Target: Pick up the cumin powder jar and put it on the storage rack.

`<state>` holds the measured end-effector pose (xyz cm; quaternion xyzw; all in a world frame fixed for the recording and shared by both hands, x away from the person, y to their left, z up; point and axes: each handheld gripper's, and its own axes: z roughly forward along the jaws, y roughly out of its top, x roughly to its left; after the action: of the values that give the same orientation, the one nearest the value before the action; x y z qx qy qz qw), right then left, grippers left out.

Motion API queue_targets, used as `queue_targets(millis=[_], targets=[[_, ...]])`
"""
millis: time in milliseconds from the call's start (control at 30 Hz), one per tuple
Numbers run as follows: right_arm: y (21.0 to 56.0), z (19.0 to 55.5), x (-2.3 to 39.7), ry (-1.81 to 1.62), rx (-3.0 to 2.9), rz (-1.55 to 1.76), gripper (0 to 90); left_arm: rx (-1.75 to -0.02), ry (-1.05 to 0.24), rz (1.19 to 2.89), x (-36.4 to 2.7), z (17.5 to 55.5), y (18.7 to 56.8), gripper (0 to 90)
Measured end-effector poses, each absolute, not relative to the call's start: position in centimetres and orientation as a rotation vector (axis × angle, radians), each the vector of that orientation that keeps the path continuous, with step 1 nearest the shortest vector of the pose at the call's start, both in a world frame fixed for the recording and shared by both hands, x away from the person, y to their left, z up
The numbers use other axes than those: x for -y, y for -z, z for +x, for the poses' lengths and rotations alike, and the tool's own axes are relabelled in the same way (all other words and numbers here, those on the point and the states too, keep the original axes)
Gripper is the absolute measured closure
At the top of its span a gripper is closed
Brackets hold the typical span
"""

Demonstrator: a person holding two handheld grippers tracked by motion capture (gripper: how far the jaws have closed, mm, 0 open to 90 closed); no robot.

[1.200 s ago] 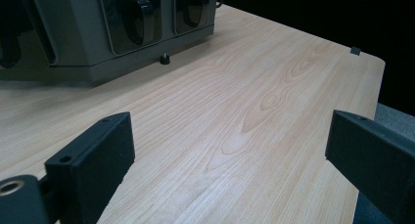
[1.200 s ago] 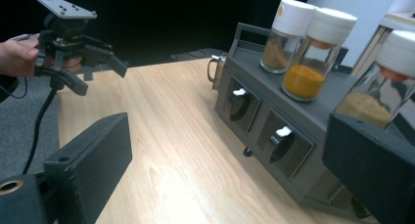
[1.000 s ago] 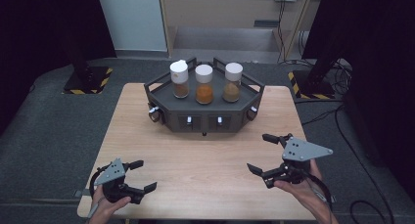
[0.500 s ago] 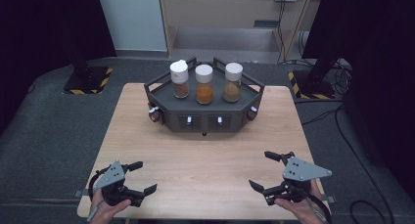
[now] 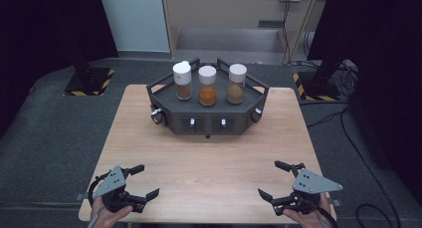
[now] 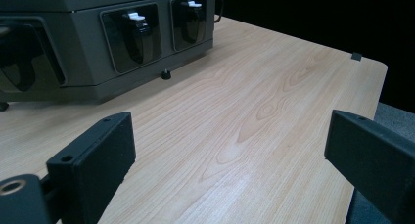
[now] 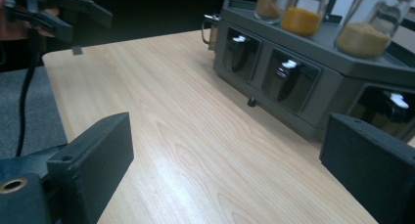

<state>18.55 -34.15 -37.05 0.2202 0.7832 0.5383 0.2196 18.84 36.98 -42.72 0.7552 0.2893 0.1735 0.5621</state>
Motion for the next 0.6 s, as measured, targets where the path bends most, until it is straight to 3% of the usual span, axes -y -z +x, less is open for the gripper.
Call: queue_targets(millis=[600], targets=[[40.0,19.4,35.5,-1.495,-2.114,0.711,6.3,-0.685,-0.418,1.766,-37.0,18.9,42.8,4.1]])
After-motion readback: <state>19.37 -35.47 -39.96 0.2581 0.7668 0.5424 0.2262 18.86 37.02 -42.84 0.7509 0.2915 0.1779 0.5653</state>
